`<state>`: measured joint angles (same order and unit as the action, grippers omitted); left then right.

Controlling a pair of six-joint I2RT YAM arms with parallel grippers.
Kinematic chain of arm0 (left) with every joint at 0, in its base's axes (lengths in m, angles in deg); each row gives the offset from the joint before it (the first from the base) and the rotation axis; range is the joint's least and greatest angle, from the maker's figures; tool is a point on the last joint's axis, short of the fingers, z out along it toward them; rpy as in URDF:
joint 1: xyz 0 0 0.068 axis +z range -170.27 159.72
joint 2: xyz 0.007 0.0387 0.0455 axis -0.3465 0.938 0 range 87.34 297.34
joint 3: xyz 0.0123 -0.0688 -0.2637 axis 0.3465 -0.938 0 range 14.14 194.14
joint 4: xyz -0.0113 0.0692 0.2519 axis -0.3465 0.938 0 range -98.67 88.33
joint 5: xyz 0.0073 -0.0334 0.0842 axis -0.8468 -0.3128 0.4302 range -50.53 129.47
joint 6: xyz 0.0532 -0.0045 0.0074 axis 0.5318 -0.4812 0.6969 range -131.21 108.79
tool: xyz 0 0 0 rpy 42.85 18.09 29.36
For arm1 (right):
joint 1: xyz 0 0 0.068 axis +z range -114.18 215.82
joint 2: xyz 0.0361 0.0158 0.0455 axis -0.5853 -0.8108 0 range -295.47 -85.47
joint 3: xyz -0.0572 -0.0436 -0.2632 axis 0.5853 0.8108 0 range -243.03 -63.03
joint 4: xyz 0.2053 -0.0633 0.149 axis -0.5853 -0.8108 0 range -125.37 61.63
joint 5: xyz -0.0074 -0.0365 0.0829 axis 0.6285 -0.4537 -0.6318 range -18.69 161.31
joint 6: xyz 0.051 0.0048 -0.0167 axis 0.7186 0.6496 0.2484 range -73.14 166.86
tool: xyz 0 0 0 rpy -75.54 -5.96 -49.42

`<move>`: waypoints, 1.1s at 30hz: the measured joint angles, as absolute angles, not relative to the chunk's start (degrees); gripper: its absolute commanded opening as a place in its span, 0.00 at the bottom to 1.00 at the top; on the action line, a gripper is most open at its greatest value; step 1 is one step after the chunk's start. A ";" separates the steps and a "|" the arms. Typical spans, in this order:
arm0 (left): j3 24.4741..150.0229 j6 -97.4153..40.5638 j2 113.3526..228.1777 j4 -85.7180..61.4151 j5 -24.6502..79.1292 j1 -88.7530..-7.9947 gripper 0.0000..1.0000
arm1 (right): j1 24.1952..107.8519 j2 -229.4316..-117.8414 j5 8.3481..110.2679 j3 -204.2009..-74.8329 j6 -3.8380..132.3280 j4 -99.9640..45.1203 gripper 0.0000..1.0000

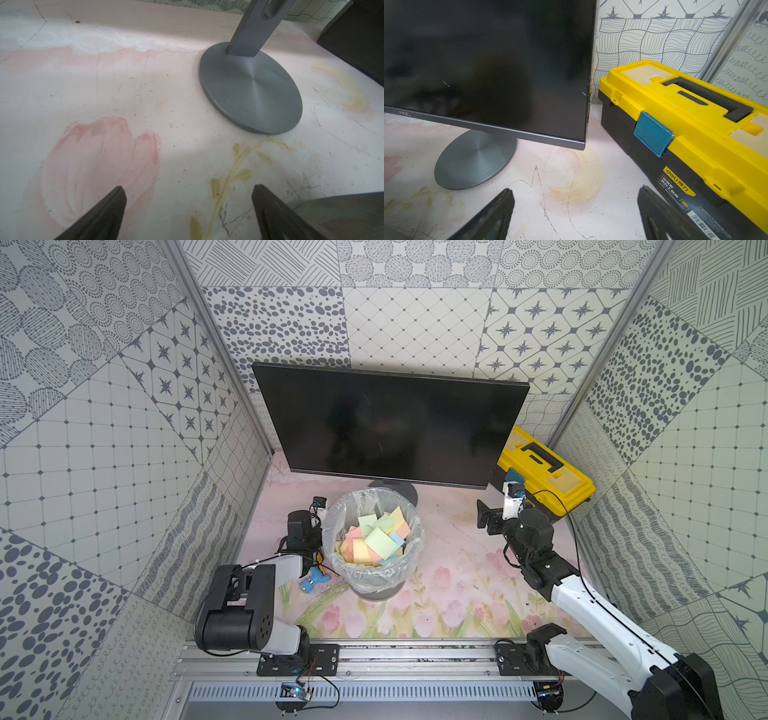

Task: Remove the sticky note from the monitor
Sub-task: Reset both arms

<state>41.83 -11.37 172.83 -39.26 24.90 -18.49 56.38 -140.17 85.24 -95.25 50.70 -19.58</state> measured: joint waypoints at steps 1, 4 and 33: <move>41.69 -11.41 173.51 -39.94 25.62 -18.87 0.99 | 56.16 -140.72 85.24 -94.99 50.65 -18.83 0.97; 41.41 -11.87 174.62 -41.88 27.57 -19.46 0.99 | 55.11 -142.42 85.37 -92.72 50.43 -16.54 0.97; 41.26 -12.64 175.41 -46.95 32.16 -19.85 0.99 | 37.91 -174.11 73.88 -87.76 48.95 12.77 0.97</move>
<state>41.26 -12.64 175.41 -46.95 32.16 -19.85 37.91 -174.11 73.88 -87.76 48.95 12.77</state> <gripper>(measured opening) 0.993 0.971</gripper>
